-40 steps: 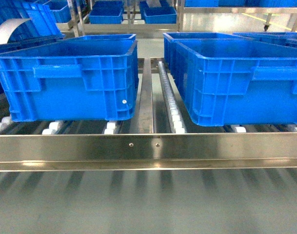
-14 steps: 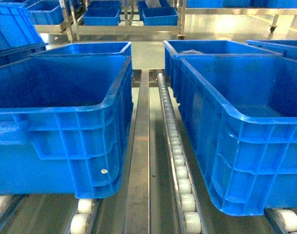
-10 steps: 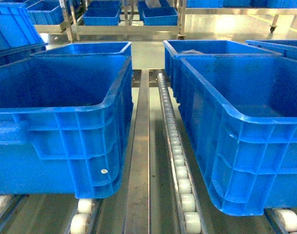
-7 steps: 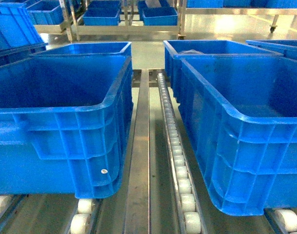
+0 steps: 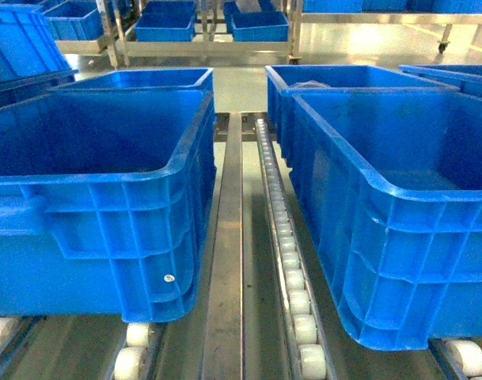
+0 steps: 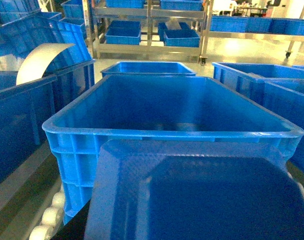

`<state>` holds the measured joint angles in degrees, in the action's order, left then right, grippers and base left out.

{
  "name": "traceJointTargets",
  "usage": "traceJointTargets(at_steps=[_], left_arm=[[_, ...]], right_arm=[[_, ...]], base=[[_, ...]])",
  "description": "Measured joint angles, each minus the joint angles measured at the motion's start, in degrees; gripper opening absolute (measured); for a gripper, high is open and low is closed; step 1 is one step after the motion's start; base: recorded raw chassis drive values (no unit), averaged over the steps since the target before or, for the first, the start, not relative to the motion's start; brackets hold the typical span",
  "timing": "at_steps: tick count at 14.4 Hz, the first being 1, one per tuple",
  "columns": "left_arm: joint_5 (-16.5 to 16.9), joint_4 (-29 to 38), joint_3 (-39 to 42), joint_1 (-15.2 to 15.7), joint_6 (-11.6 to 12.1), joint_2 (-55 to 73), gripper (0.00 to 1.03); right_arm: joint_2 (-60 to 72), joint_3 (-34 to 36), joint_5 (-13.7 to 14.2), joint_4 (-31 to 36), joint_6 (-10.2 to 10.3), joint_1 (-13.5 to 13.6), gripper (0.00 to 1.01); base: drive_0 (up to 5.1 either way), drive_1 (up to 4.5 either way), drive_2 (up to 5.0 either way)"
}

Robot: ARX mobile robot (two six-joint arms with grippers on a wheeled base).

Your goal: Sort blue parts and orange caps into right shelf containers

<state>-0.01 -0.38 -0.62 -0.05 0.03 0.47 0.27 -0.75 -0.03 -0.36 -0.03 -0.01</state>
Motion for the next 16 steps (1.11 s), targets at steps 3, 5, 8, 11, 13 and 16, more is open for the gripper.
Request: traceJointTargets(at_steps=[3,5,8,11,13,16], left_arm=[[0.0,0.0,0.0,0.0,0.0,0.0,0.43],[0.0,-0.02,0.0,0.0,0.0,0.0,0.43],[-4.76,9.35,0.02,-3.52,1.05,2.73,0.43],[-5.81,34.38,-3.54,-7.69,2.99,27.98,0.43],[-0.37,52.19,-23.71,-1.97,1.29,63.41,0.43],[-0.13,44.89,-40.15,-0.46,-3.17,87.14,0.43]], right_arm=[[0.0,0.0,0.0,0.0,0.0,0.0,0.45],[0.0,0.0,0.0,0.0,0.0,0.0,0.45],[0.11,0.07,-0.85,2.69,-1.29,0.0,0.45],[21.11,-3.04,-4.55,26.27,-5.42,1.88,0.45],[58.1,-22.58,-8.41,44.85,-4.31,1.6,0.45],[85.18,-39.19,-4.2,39.8,-3.61,2.36,0.45]], base=[[0.0,0.0,0.0],[0.0,0.0,0.0],[0.0,0.0,0.0],[0.0,0.0,0.0],[0.0,0.0,0.0],[0.0,0.0,0.0]])
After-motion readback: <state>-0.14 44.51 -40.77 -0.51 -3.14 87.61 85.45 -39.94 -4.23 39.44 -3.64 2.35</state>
